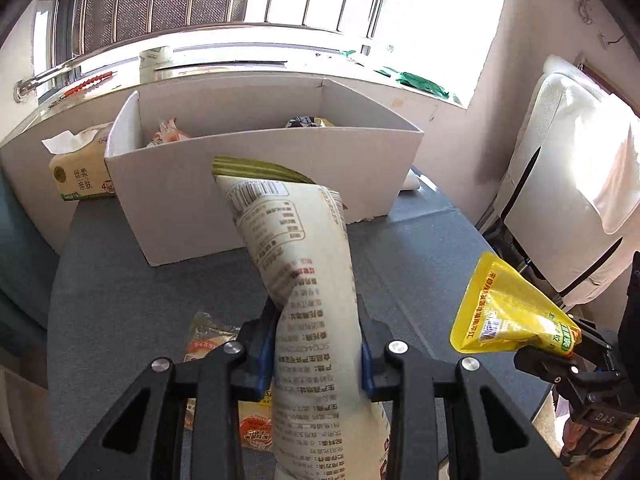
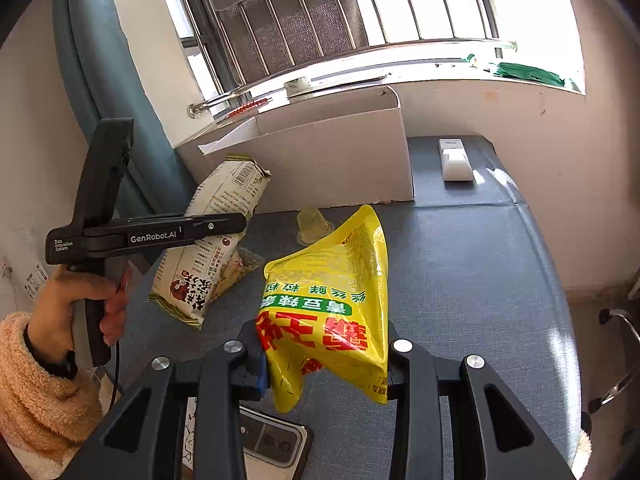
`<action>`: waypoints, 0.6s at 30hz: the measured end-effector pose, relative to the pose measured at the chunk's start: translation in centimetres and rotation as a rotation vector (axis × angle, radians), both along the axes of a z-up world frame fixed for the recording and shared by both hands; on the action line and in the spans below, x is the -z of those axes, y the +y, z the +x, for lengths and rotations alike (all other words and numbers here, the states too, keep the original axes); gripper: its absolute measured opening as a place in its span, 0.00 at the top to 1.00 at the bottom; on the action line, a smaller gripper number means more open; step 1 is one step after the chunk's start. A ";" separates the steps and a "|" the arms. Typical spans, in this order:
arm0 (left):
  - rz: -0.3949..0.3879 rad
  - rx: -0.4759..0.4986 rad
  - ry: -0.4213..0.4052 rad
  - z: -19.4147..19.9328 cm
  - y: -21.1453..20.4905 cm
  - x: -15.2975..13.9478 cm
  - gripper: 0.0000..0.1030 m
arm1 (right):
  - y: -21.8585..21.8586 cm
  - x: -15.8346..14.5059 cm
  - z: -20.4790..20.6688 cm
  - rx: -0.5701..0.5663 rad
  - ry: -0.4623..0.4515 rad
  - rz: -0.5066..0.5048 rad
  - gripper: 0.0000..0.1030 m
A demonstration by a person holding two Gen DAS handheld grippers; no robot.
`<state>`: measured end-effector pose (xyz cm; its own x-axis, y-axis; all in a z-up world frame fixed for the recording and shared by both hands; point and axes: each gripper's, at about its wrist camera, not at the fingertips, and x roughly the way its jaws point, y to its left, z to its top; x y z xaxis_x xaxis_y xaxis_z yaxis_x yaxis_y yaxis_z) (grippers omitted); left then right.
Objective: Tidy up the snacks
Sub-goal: 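Grasp the long white snack bag with the left gripper while the right holds the yellow bag, then lower the white bag and yellow bag into the white box and release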
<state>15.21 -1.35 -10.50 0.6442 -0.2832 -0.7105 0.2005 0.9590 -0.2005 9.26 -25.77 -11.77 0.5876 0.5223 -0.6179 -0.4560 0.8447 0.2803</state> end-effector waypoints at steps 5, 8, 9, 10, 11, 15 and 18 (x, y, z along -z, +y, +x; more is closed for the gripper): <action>-0.079 -0.039 -0.094 -2.0 3.3 -3.9 0.65 | 0.6 -1.7 1.2 -0.019 -0.020 0.048 0.64; -0.117 -0.088 -0.141 -1.8 5.5 -5.8 0.65 | 1.3 -3.5 2.4 -0.034 -0.064 0.051 0.64; -0.139 -0.099 -0.152 -1.4 6.5 -6.4 0.65 | 1.8 -4.1 2.8 -0.041 -0.084 0.040 0.64; -0.154 -0.106 -0.162 -1.0 7.1 -6.9 0.65 | 2.2 -4.7 3.3 -0.048 -0.102 0.029 0.64; -0.160 -0.115 -0.174 -0.5 7.5 -7.4 0.65 | 2.6 -5.3 4.1 -0.052 -0.109 0.023 0.64; -0.176 -0.126 -0.200 3.2 8.8 -9.5 0.65 | 3.8 -7.9 8.0 -0.070 -0.119 0.069 0.64; -0.188 -0.115 -0.187 7.4 9.4 -10.8 0.65 | 5.1 -9.7 11.9 -0.059 -0.132 0.063 0.64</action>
